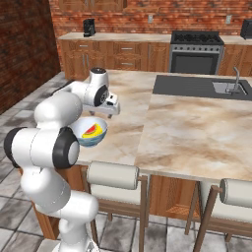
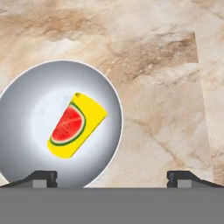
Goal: Place the cup inside the bowl on the dining table and move the bowl to any counter.
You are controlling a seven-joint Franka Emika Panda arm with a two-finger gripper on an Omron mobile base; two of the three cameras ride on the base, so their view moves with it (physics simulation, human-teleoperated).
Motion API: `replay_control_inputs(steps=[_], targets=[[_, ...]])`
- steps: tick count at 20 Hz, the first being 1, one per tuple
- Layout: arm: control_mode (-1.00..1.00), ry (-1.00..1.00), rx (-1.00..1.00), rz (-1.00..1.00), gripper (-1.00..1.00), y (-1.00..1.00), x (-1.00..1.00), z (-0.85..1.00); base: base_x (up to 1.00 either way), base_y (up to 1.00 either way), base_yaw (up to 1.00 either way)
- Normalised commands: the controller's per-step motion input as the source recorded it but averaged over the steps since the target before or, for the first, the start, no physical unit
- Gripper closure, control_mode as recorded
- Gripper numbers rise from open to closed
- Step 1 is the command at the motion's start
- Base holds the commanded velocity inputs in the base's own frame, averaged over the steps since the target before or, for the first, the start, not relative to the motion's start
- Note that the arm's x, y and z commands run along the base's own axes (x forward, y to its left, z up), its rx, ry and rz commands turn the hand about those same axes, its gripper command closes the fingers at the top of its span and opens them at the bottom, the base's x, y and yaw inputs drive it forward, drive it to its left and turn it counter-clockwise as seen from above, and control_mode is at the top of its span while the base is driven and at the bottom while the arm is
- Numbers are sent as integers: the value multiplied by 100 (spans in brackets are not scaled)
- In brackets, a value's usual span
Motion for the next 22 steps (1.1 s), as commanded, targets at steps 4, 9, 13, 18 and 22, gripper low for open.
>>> replay_control_inputs(steps=[4, 9, 13, 18, 22], targets=[[-100, 0, 0, -21, -100, -11, 0, 0, 0, 0, 0], [-100, 0, 6, -18, -100, -1, 0, 0, 0, 0, 0], [-100, 1, 9, -8, -100, -1, 0, 0, 0, 0, 0], [-100, 4, 9, 0, -100, -14, 0, -10, 0, 0, 0], [-100, 6, 8, 0, -100, -20, 0, -14, 0, 0, 0]])
